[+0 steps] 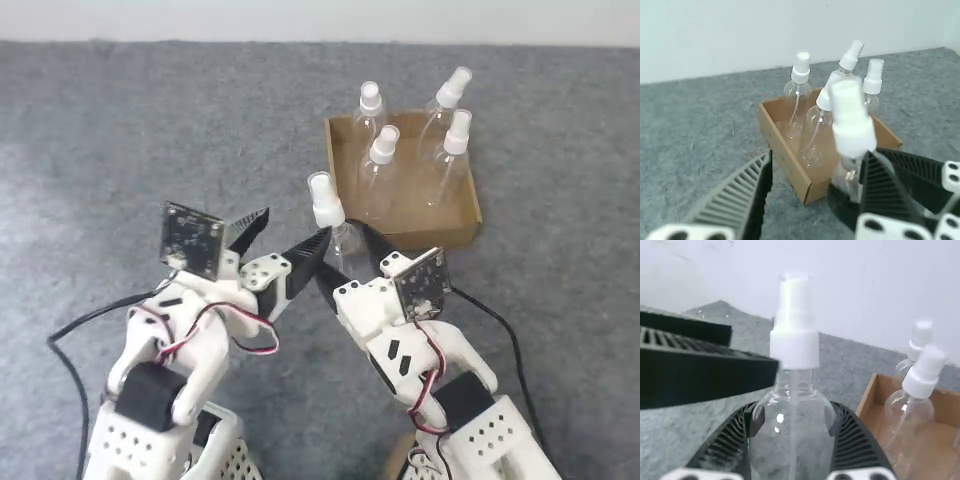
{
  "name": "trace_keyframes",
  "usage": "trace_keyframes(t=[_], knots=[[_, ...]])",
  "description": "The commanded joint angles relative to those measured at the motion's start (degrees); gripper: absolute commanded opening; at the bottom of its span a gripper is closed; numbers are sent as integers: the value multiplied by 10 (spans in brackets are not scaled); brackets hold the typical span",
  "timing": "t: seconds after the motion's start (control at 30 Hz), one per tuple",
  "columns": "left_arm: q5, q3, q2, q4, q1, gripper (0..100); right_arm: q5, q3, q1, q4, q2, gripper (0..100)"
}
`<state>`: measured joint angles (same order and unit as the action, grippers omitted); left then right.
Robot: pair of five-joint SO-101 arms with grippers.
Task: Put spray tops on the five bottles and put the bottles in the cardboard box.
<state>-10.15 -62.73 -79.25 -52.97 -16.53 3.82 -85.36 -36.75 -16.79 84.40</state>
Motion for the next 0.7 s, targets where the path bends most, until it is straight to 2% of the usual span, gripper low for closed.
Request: trace_keyframes(t=[0.0, 0.1, 0.23, 0.4, 0.5, 0.67], knots=[[13, 22, -82, -41, 5, 264, 6, 25, 39, 2, 22, 6], [46, -1, -131, -41, 5, 262, 6, 61, 71, -2, 16, 6], [49, -33, -144, -14, 5, 261, 6, 151, 80, -36, -53, 6], [50, -35, -106, -8, 3, 261, 6, 273, 80, -41, -197, 6], [50, -49, -75, 24, 2, 261, 6, 354, 82, -48, -290, 6], [54, -64, -11, 75, 1, 261, 10, 501, 76, -145, -420, 6]])
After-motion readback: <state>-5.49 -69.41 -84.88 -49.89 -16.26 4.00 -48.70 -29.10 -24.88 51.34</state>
